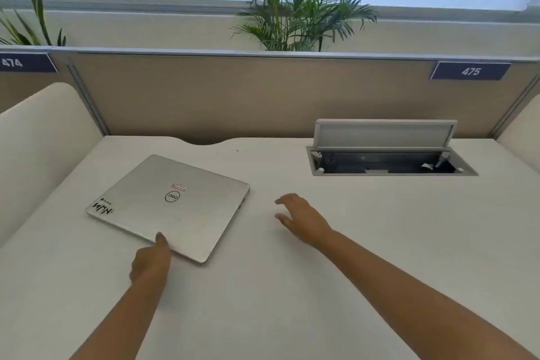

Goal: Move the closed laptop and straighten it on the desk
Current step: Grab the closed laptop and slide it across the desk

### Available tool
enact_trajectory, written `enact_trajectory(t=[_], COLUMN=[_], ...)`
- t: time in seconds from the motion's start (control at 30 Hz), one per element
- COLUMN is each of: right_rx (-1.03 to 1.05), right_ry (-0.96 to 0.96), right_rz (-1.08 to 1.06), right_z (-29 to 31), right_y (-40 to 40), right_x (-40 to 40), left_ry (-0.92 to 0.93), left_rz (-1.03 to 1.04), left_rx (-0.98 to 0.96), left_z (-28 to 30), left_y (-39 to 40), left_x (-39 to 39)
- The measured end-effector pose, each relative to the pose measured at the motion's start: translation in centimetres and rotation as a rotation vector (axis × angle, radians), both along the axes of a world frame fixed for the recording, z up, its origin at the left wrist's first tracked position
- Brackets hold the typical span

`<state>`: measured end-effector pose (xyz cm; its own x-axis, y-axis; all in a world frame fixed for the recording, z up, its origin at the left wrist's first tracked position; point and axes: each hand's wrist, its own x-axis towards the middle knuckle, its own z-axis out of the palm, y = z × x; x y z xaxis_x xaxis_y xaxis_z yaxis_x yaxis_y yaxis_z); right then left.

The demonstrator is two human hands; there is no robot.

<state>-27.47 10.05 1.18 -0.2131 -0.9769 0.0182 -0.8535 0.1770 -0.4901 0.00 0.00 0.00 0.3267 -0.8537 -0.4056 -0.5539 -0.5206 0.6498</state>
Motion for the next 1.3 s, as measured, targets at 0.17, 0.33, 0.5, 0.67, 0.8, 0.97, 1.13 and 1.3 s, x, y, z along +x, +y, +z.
enact_trajectory(t=[0.17, 0.33, 0.5, 0.67, 0.8, 0.97, 1.13, 1.3], right_rx=[0.052, 0.041, 0.137, 0.178, 0.200, 0.272, 0.327, 0.349], right_ry=[-0.098, -0.077, -0.022, -0.014, -0.024, -0.053, -0.075, -0.152], right_rz=[0.002, -0.006, 0.031, 0.016, -0.050, -0.082, -0.083, -0.106], right_z=[-0.1, 0.0, -0.7, -2.5, -2.6, -2.5, -2.7, -3.1], right_y=[-7.1, -13.7, -18.0, -19.9, -21.2, -21.8, -21.2, -19.2], right_x=[2.1, 3.4, 4.4, 5.4, 5.6, 5.1, 4.6, 3.9], left_ry=[-0.158, -0.364, -0.290, 0.158, 0.313, 0.316, 0.363, 0.386], left_rz=[-0.053, -0.160, -0.176, -0.127, -0.065, -0.075, -0.092, -0.127], left_rx=[-0.124, -0.232, -0.185, -0.015, 0.061, 0.061, -0.052, -0.109], left_z=[-0.3, -1.5, -1.8, -2.1, -2.3, -2.7, -3.1, -2.7], left_y=[-1.2, -1.6, -3.6, -4.7, -5.4, -5.4, -4.2, -2.4], left_x=[-0.1, 1.4, 2.4, 2.9, 3.2, 3.5, 3.9, 3.8])
